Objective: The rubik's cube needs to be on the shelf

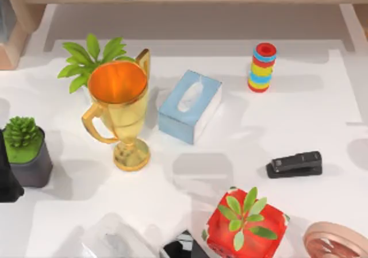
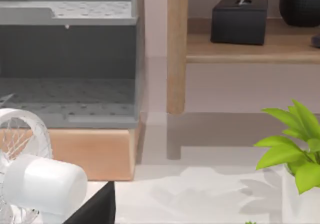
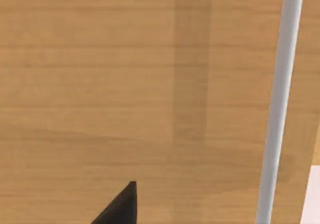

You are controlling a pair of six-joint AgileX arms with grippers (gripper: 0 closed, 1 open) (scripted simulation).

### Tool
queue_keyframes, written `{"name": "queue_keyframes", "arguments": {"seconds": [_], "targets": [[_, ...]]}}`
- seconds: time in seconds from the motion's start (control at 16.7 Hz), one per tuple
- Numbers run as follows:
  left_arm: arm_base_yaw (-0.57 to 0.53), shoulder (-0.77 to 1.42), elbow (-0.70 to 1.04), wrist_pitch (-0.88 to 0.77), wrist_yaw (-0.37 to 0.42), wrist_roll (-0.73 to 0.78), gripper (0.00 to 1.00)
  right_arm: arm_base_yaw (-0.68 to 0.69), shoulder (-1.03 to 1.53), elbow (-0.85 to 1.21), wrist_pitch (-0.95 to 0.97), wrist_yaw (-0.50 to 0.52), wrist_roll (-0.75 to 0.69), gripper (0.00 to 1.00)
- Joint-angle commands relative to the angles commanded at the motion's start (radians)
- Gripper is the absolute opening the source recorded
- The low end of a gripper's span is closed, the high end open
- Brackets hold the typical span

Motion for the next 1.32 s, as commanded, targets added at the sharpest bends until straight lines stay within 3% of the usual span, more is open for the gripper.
{"name": "queue_keyframes", "arguments": {"seconds": [0.84,1.32], "targets": [[0.000,0.000,0.000,0.000,0.000,0.000,1.00,-0.048,-0.018,-0.060,0.044,-0.049,0.000,1.00],[0.000,0.000,0.000,0.000,0.000,0.000,1.00,-0.096,-0.030,0.014,-0.054,-0.002,0.019,1.00]]}}
